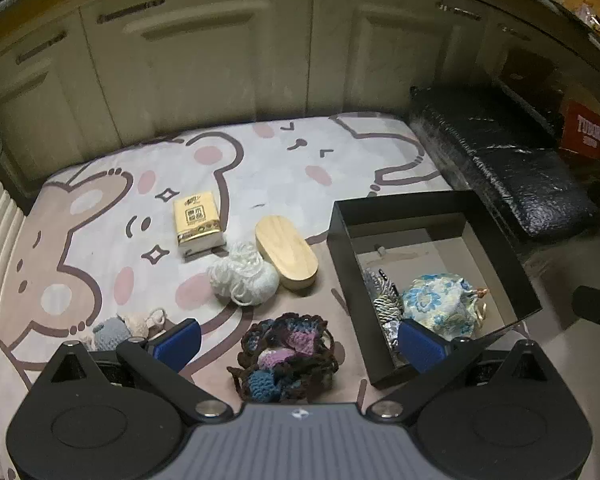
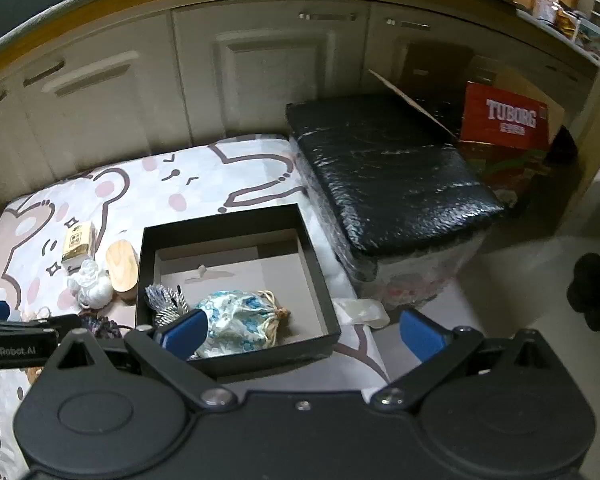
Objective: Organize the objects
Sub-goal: 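Withdraw both tools upward from the black box, then reach the left tool to the grey knitted mouse while the right tool reaches the crocheted pouch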
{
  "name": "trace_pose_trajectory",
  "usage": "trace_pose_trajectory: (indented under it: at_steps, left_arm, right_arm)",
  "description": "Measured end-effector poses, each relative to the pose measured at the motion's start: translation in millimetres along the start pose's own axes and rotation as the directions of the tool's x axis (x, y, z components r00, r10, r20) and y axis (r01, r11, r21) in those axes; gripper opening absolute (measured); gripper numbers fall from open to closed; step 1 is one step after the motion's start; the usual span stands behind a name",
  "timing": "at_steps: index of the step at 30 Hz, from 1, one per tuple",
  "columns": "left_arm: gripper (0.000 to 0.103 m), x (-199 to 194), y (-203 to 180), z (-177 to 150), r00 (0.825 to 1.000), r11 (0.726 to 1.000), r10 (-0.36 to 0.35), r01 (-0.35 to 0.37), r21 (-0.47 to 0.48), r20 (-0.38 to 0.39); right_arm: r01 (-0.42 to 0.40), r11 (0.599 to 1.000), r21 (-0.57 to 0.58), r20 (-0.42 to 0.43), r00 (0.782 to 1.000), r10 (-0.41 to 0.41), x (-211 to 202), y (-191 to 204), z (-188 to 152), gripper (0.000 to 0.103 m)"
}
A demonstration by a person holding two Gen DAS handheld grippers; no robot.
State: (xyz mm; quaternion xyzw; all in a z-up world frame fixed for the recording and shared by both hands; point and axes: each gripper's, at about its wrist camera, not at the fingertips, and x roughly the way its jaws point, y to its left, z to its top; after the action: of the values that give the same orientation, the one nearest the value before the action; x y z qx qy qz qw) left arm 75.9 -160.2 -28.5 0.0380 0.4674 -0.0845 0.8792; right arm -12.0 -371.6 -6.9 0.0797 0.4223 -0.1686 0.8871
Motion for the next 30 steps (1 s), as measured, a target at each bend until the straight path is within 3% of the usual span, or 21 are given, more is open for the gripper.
trace_pose_trajectory:
  at_steps: [13,30]
  left_arm:
    - [0.103,-19,14,-3,1.000,0.999,0.002,-0.001,-0.037,0.026]
    - [0.103,-41,70,-11,0.997,0.992,0.038,-0.030,-0.119,0.065]
  right_arm:
    - [0.040,0.998,0.040,0.009,0.999,-0.040,-21,-5,-6,0.103]
    - [-0.009,0.999,-0.032,0.040,0.999,0.010,-21,44,-2,0.103]
